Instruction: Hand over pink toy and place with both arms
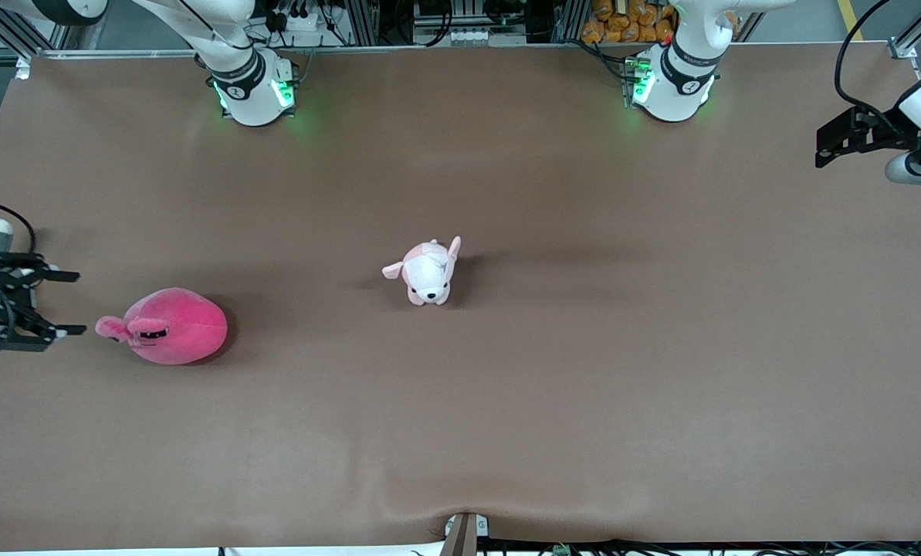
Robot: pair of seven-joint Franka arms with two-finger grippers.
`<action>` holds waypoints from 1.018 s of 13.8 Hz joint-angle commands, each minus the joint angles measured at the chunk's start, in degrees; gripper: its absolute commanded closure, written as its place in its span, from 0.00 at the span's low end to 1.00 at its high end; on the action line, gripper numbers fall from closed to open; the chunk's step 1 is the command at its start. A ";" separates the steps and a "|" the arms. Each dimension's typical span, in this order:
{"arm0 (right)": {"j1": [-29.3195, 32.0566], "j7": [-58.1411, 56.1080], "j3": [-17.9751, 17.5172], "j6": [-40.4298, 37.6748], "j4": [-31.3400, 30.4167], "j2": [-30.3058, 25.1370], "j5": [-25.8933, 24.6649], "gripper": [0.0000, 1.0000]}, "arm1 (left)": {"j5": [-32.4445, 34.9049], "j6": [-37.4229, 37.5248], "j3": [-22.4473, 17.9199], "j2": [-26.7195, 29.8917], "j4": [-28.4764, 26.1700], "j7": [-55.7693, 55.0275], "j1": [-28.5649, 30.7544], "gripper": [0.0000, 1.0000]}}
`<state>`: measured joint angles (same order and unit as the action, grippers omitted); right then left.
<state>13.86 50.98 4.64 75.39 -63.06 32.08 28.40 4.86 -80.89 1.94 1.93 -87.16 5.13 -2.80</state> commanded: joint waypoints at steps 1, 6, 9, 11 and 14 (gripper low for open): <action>-1.02 -0.62 0.29 -3.75 3.73 -4.02 -0.98 0.00 | 0.41 -0.94 0.44 0.36 -0.56 0.93 0.43 0.00; -6.74 -0.88 0.02 -11.02 3.74 -14.13 -7.66 0.00 | -0.73 -0.94 0.44 0.10 0.94 1.11 0.08 0.00; -8.05 -8.84 -0.51 -19.30 3.65 -16.69 -7.57 0.00 | -0.65 -1.03 0.52 0.10 1.11 0.94 -0.18 0.00; -9.45 -17.19 -0.50 -20.10 3.04 -18.71 -10.97 0.00 | -0.91 -0.94 0.61 0.36 1.12 0.85 -0.27 0.00; -11.84 -41.40 -0.16 -20.81 2.68 -19.77 -19.25 0.00 | -4.06 -0.94 0.44 0.27 1.12 0.67 0.34 0.00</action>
<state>3.34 22.48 4.15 54.45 -58.22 14.50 13.19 3.12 -81.89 2.45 1.84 -86.35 5.16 -3.00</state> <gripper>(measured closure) 0.000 0.000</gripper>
